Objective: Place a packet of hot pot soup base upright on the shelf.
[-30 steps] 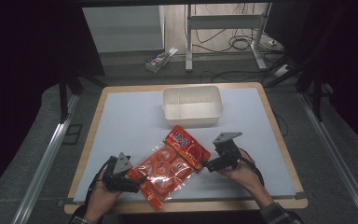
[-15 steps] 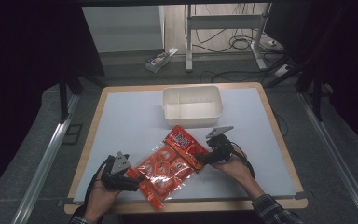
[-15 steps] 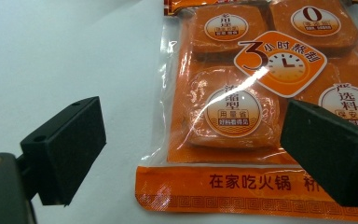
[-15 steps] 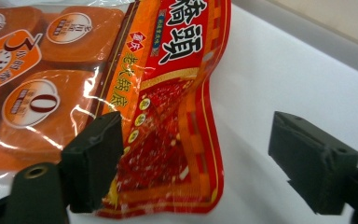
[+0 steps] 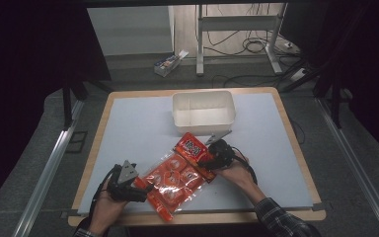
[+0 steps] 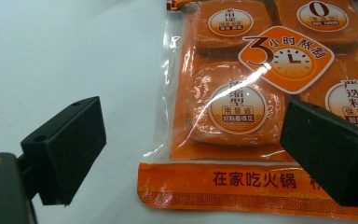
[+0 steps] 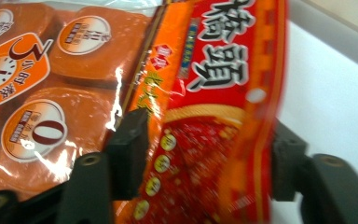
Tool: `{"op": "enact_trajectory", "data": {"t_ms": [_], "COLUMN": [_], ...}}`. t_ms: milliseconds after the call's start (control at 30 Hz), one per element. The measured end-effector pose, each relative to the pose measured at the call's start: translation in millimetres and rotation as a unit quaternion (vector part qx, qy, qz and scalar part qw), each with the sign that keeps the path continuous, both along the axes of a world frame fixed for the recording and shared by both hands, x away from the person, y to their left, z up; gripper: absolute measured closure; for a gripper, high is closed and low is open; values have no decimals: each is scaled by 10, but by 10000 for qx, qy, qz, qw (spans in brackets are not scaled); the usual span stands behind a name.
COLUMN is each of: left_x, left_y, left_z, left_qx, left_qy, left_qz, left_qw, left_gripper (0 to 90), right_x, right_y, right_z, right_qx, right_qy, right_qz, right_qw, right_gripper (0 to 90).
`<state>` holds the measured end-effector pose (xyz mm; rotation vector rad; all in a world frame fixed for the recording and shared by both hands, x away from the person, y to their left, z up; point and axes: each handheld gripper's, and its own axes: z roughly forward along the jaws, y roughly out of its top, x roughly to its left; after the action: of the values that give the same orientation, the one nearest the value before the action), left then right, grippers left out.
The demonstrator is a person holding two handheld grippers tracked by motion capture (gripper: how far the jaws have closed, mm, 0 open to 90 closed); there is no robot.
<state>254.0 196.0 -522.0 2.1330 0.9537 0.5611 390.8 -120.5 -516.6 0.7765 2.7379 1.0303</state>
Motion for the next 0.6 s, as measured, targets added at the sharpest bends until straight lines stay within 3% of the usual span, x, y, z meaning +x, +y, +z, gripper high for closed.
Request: {"op": "enact_trajectory", "data": {"t_ms": [233, 367, 400, 433, 600], "left_x": [2, 4, 3, 2, 3], "left_y": [-8, -10, -12, -11, -3], "left_z": [-5, -8, -9, -8, -7], "left_qx": [32, 36, 45, 50, 30], "left_qy": [13, 22, 21, 16, 25], "left_qz": [-12, -11, -12, -9, -5], "left_qw": [10000, 10000, 10000, 10000, 10000], "left_gripper": [69, 69, 69, 69, 69], "right_x": [7, 59, 81, 80, 35], "right_y": [108, 159, 196, 219, 282], "right_z": [11, -9, -42, -58, -16], "right_qx": [-55, 68, 273, 313, 183], "right_qy": [-72, 105, 426, 475, 395], "right_qz": [180, 120, 152, 166, 175], "right_qw": [9998, 9998, 9986, 9982, 9989], "right_gripper": [617, 680, 726, 761, 881]}}
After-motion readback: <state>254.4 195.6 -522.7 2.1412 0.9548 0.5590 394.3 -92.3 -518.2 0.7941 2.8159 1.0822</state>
